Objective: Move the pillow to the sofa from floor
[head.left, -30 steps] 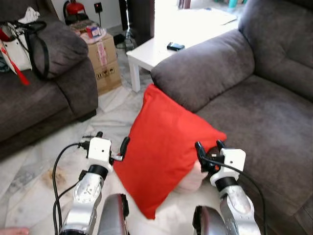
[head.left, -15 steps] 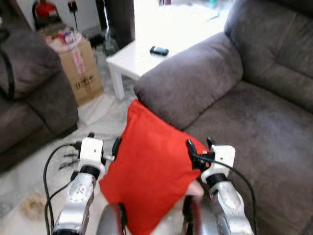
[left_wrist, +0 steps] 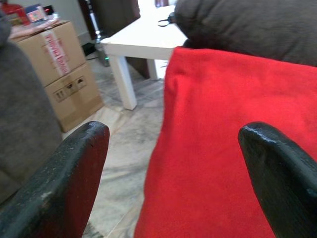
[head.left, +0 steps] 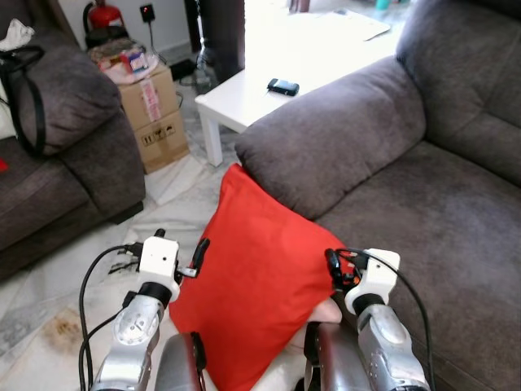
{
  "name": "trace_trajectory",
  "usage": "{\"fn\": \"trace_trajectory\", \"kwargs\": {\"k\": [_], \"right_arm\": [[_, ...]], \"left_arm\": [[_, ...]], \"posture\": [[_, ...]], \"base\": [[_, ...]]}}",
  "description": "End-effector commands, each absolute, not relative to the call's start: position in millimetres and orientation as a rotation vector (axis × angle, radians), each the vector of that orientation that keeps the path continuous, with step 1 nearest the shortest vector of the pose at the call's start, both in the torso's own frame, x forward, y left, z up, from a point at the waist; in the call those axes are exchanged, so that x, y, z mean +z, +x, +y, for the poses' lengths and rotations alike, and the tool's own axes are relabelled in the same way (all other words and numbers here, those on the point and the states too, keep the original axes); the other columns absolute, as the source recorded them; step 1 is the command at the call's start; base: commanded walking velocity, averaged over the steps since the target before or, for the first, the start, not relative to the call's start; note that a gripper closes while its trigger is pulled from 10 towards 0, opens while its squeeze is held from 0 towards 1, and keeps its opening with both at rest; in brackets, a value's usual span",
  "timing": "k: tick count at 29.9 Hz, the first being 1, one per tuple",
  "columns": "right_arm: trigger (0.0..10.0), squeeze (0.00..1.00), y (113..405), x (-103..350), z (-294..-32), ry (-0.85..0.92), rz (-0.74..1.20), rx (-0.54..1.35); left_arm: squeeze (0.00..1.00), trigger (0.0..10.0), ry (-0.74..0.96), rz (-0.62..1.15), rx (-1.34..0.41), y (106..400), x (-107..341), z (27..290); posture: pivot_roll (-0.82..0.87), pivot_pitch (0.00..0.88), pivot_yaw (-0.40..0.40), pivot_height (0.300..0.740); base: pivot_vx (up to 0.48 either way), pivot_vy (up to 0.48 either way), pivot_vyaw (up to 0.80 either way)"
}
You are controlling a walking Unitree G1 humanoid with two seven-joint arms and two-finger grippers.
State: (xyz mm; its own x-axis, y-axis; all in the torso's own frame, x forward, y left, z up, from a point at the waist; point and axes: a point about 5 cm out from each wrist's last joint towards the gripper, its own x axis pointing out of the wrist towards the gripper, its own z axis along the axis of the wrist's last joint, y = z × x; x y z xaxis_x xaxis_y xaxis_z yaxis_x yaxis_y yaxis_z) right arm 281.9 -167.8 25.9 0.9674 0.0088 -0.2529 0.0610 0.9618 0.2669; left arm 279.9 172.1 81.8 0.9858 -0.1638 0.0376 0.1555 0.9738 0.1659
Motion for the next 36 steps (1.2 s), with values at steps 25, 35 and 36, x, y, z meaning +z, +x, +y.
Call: {"fn": "trace_trajectory", "kwargs": {"k": [25,35,36], "right_arm": [[10.0,1.00,302,16,-174,0.617,0.351,-0.116],[10.0,0.00,294,2,-149,0.835,0.405,-0.009],[10.0,0.00,293,1,-148,0.842,0.410,-0.013]], "left_arm": [[0.00,10.0,0.135,-0.009,-0.154,268,77,175],[0.00,10.0,0.119,0.006,-0.169,266,75,172],[0.00,10.0,0.117,0.007,-0.169,265,75,171]], "posture": [[0.07,0.151,-0.002,0.559],[0.08,0.159,-0.002,0.559],[0.09,0.161,-0.003,0.559]], "base": [[0.000,0.000,0.00],[0.000,0.000,0.00],[0.000,0.000,0.00]]}}
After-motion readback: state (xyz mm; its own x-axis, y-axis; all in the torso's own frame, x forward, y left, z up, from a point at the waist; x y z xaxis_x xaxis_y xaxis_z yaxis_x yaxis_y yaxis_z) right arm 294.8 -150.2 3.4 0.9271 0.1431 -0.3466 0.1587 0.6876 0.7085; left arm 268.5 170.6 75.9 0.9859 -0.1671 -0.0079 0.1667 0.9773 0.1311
